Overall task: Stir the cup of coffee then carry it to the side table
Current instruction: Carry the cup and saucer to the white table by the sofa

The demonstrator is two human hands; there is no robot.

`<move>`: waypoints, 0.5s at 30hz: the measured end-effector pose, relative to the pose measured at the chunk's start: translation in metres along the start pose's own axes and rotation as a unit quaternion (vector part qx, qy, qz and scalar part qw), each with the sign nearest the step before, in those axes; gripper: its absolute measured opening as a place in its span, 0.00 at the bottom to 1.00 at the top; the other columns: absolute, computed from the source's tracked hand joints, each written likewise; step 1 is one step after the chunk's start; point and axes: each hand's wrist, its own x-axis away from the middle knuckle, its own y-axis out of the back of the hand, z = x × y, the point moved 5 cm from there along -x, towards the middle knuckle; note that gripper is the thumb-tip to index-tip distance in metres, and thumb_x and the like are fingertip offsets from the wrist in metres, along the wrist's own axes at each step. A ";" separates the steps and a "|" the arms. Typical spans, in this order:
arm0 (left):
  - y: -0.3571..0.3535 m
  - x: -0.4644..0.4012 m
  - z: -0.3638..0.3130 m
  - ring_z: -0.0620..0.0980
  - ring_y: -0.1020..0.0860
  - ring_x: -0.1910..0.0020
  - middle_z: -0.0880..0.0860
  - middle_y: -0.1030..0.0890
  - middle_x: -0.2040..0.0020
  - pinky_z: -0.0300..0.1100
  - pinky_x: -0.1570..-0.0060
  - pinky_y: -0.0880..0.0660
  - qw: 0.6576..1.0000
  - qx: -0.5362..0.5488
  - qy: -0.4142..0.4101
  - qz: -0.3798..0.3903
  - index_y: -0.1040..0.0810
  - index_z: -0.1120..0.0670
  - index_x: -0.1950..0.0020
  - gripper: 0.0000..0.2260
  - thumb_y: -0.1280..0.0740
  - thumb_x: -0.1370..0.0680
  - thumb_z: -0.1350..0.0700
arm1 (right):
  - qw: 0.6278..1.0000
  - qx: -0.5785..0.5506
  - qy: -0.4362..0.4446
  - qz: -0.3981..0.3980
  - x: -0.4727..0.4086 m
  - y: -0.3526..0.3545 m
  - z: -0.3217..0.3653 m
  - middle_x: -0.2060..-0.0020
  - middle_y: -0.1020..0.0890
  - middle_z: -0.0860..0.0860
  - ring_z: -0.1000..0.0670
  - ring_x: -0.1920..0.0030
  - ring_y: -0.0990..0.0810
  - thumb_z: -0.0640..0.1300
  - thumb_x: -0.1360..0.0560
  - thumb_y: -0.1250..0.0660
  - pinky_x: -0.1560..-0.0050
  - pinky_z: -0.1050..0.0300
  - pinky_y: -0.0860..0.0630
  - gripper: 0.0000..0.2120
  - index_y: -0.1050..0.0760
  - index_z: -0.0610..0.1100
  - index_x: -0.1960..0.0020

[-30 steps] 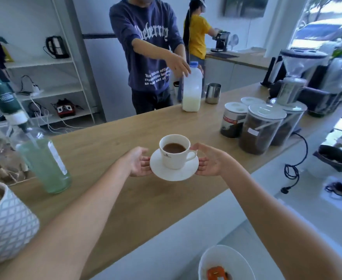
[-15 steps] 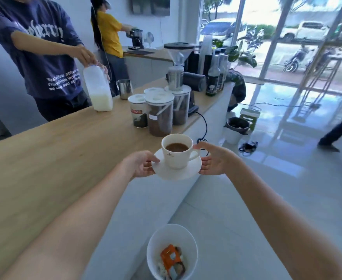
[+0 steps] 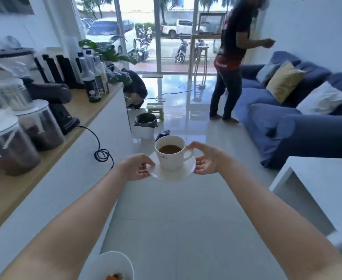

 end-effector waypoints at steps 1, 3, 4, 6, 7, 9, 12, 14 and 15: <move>-0.017 -0.009 -0.006 0.53 0.20 0.63 0.56 0.21 0.57 0.39 0.74 0.21 1.000 -0.008 0.000 0.013 0.25 0.60 0.53 0.08 0.33 0.30 0.69 | 1.000 -0.008 0.001 -0.011 -0.001 0.016 0.004 0.51 0.19 0.40 0.43 0.56 0.18 0.43 0.37 0.25 0.56 0.49 0.21 0.31 0.31 0.31 0.40; -0.059 -0.032 -0.017 0.53 0.19 0.63 0.56 0.21 0.57 0.39 0.73 0.21 0.998 -0.030 0.005 0.047 0.25 0.60 0.54 0.08 0.33 0.30 0.69 | 0.999 -0.032 0.005 -0.040 -0.002 0.054 0.014 0.50 0.19 0.40 0.43 0.56 0.18 0.43 0.37 0.25 0.54 0.50 0.21 0.31 0.31 0.32 0.39; -0.082 -0.044 -0.024 0.53 0.19 0.63 0.56 0.21 0.57 0.39 0.72 0.21 0.997 -0.045 0.010 0.065 0.25 0.60 0.53 0.08 0.34 0.30 0.69 | 0.997 -0.050 0.010 -0.057 -0.005 0.076 0.019 0.50 0.19 0.40 0.43 0.56 0.18 0.43 0.37 0.25 0.52 0.50 0.22 0.31 0.31 0.32 0.38; -0.121 -0.064 -0.036 0.53 0.19 0.63 0.57 0.20 0.58 0.42 0.69 0.21 0.992 -0.073 0.014 0.100 0.25 0.61 0.53 0.07 0.34 0.30 0.69 | 0.993 -0.079 0.014 -0.084 -0.008 0.110 0.027 0.50 0.19 0.40 0.42 0.55 0.19 0.42 0.36 0.26 0.49 0.50 0.22 0.31 0.31 0.32 0.38; -0.140 -0.073 -0.041 0.53 0.19 0.62 0.57 0.20 0.58 0.42 0.68 0.22 0.989 -0.089 0.016 0.113 0.25 0.62 0.52 0.07 0.34 0.29 0.69 | 0.991 -0.094 0.016 -0.098 -0.010 0.127 0.030 0.50 0.20 0.40 0.42 0.55 0.19 0.42 0.36 0.26 0.48 0.49 0.22 0.31 0.31 0.32 0.37; -0.178 -0.091 -0.053 0.53 0.20 0.62 0.57 0.20 0.58 0.42 0.66 0.23 0.983 -0.124 0.021 0.137 0.25 0.62 0.51 0.08 0.34 0.29 0.69 | 0.984 -0.127 0.024 -0.127 -0.012 0.158 0.038 0.49 0.20 0.40 0.42 0.56 0.19 0.42 0.35 0.26 0.47 0.49 0.23 0.30 0.31 0.32 0.37; -0.235 -0.115 -0.069 0.53 0.21 0.61 0.57 0.22 0.57 0.42 0.63 0.23 0.972 -0.164 0.023 0.168 0.26 0.62 0.51 0.07 0.35 0.28 0.69 | 0.971 -0.172 0.034 -0.163 -0.011 0.203 0.047 0.48 0.20 0.39 0.42 0.54 0.20 0.42 0.35 0.26 0.46 0.49 0.22 0.29 0.30 0.32 0.38; -0.276 -0.129 -0.080 0.53 0.21 0.61 0.57 0.22 0.58 0.42 0.62 0.23 0.963 -0.192 0.020 0.190 0.26 0.62 0.52 0.06 0.35 0.28 0.68 | 0.960 -0.199 0.046 -0.190 -0.008 0.233 0.054 0.49 0.20 0.39 0.42 0.55 0.19 0.42 0.35 0.26 0.52 0.48 0.21 0.28 0.30 0.32 0.40; -0.301 -0.137 -0.084 0.53 0.21 0.61 0.57 0.22 0.58 0.42 0.62 0.23 0.957 -0.208 0.023 0.200 0.26 0.62 0.53 0.05 0.36 0.27 0.68 | 0.954 -0.216 0.049 -0.204 -0.006 0.251 0.058 0.50 0.20 0.39 0.41 0.55 0.19 0.42 0.35 0.26 0.56 0.48 0.21 0.28 0.29 0.32 0.41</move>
